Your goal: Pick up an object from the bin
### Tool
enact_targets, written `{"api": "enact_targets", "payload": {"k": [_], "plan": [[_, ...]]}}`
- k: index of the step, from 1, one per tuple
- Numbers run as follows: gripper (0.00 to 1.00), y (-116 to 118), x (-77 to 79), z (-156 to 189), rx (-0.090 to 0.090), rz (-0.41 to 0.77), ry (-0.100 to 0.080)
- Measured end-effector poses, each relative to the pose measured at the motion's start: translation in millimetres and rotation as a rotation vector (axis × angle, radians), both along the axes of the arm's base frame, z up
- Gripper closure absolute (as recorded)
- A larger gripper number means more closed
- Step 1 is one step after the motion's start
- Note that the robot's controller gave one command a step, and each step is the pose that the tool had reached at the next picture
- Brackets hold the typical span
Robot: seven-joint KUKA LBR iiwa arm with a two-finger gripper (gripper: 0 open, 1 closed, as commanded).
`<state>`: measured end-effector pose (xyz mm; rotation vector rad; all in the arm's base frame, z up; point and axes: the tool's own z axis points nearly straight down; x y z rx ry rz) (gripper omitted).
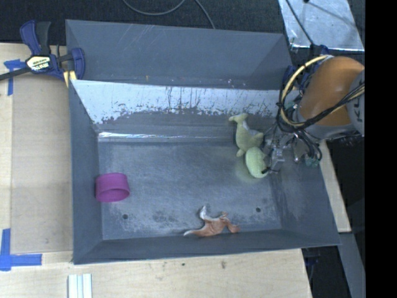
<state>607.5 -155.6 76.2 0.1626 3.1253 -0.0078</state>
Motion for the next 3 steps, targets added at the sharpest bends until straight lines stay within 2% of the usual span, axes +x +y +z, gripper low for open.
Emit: {"api": "enact_targets", "payload": {"k": [1,2,3], "plan": [[1.00,0,-1.3,6,0.002,0.000,0.005],[1.00,1,-2.6,25,0.005,0.000,0.013],[1.00,1,-1.7,42,0.005,0.000,0.011]]}}
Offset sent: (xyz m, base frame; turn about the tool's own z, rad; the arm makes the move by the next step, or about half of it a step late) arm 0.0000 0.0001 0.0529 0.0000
